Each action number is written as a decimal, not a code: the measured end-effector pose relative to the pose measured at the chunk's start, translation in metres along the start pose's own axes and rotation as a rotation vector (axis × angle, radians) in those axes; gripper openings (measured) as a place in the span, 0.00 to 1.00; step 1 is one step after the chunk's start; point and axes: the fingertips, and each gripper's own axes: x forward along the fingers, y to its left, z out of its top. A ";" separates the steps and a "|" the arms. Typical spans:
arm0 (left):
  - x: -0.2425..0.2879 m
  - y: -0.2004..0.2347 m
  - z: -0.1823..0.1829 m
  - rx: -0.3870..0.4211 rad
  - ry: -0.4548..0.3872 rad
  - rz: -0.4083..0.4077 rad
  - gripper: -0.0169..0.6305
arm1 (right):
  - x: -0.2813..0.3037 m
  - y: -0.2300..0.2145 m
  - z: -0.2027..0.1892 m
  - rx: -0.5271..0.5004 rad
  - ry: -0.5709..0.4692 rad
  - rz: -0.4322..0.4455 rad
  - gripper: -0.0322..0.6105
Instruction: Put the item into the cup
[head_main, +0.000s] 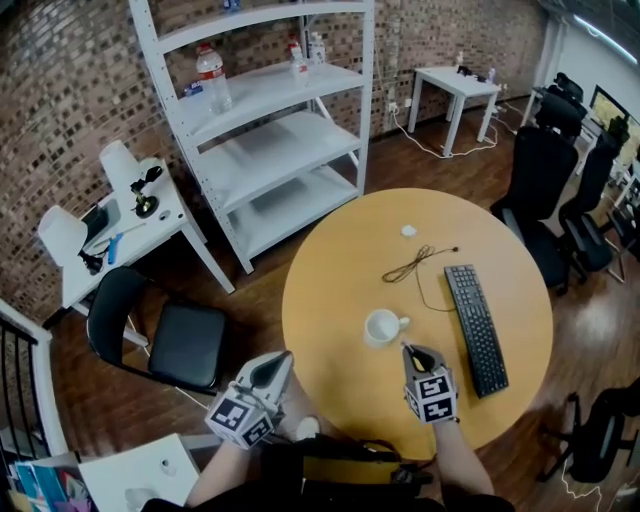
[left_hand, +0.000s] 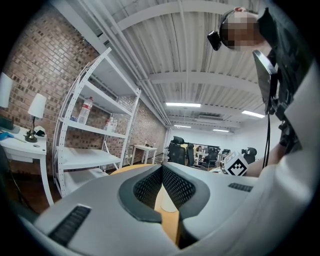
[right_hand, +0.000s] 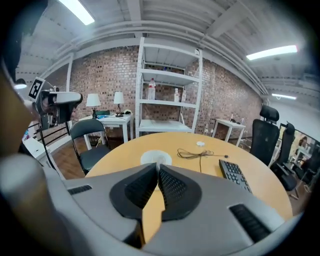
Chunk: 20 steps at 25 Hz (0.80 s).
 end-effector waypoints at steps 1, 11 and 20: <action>0.000 0.002 0.003 -0.001 -0.010 0.003 0.03 | 0.003 0.001 0.012 -0.005 -0.014 0.004 0.05; -0.027 0.045 0.000 -0.029 -0.041 0.119 0.03 | 0.055 -0.004 0.042 -0.020 -0.022 -0.018 0.05; -0.033 0.060 -0.009 -0.055 -0.032 0.152 0.03 | 0.071 0.000 0.041 -0.023 -0.021 -0.005 0.19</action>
